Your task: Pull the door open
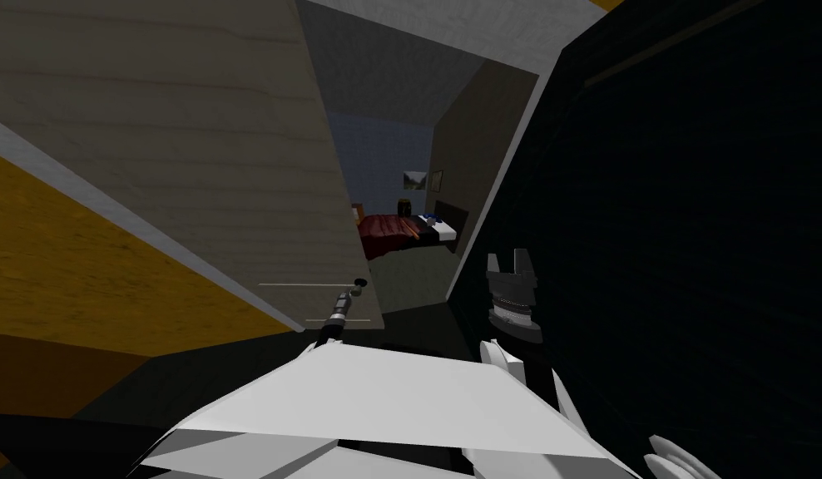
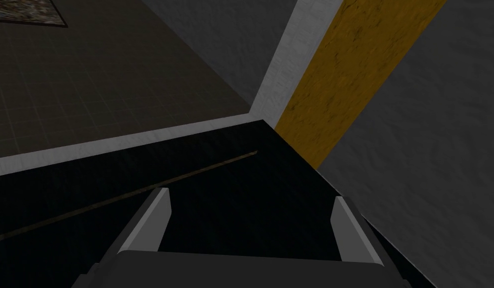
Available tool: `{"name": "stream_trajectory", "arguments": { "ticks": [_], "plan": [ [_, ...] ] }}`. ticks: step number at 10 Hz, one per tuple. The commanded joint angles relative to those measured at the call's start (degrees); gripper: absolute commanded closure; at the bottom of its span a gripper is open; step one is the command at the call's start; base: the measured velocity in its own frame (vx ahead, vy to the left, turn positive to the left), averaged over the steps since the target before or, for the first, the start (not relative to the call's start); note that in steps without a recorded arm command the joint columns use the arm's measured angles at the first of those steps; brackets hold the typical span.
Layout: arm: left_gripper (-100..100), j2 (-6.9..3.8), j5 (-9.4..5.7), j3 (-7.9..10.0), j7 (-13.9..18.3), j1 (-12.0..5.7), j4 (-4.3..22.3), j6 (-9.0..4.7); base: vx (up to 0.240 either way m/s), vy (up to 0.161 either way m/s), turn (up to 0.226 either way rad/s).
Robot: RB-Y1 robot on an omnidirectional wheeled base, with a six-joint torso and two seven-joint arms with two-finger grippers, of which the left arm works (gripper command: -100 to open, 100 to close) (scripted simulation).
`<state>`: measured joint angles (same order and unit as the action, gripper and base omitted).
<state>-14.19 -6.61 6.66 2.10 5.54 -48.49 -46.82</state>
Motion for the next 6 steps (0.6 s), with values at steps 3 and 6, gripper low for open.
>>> {"name": "stream_trajectory", "arguments": {
  "ticks": [3, 6],
  "plan": [
    [100, 0.66, -1.15, -1.88, 4.5, -0.37, -0.4, -0.38, -0.045, 0.016, -0.05],
    [100, 0.22, -2.77, -2.89, 9.0, -0.64, 0.1, -0.53, -0.047, 0.019, -0.06]
  ]
}}
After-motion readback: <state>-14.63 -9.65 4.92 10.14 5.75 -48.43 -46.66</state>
